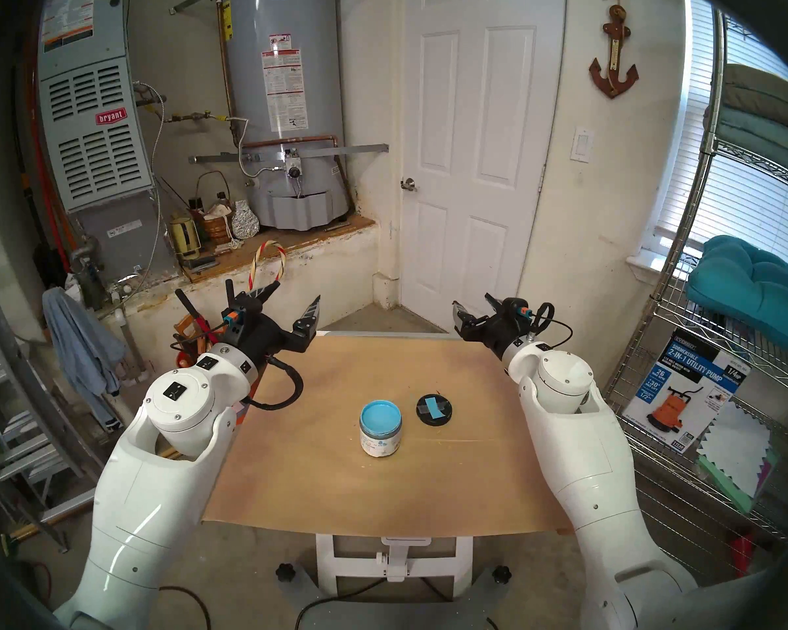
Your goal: Open paint jar
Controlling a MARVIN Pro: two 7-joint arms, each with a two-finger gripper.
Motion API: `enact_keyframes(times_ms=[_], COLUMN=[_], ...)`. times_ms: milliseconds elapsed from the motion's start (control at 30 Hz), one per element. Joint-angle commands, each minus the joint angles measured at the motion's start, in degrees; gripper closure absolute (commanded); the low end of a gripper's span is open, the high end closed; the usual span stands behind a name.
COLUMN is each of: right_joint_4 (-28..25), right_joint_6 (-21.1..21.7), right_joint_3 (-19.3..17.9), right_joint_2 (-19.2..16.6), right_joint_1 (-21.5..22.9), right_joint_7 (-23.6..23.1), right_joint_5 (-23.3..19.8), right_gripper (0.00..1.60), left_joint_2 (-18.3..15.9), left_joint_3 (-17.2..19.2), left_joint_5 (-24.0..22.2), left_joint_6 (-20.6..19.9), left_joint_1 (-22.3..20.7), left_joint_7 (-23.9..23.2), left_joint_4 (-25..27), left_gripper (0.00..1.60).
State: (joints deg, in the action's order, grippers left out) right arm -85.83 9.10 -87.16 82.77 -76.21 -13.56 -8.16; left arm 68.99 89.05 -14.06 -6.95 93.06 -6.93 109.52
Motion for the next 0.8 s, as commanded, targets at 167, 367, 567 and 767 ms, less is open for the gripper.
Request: enact_keyframes(times_ms=[167,367,567,767], right_joint_4=[-10.14,-13.13,-13.88,-14.08], right_joint_6=[5.65,7.64,8.78,9.24], right_joint_3=[0.45,-0.57,-0.74,-0.87], right_joint_2=[4.84,5.01,5.11,5.15], right_joint_1=[-3.94,-5.50,-5.80,-5.85], right_joint_7=[10.97,9.67,9.65,9.53], right_joint_5=[3.31,0.48,0.07,-0.09], right_gripper=[0.00,0.00,0.00,0.00], left_joint_2=[8.32,9.19,9.50,9.57], left_joint_3=[-1.01,-2.21,-2.98,-3.23], left_joint_5=[6.99,9.03,9.53,9.68], left_joint_6=[-5.70,-10.03,-11.73,-12.29], left_joint_1=[1.05,1.80,1.58,1.46], left_joint_7=[12.52,17.63,19.52,20.09], left_joint_4=[6.42,8.63,9.04,9.14], left_gripper=[0.00,0.00,0.00,0.00])
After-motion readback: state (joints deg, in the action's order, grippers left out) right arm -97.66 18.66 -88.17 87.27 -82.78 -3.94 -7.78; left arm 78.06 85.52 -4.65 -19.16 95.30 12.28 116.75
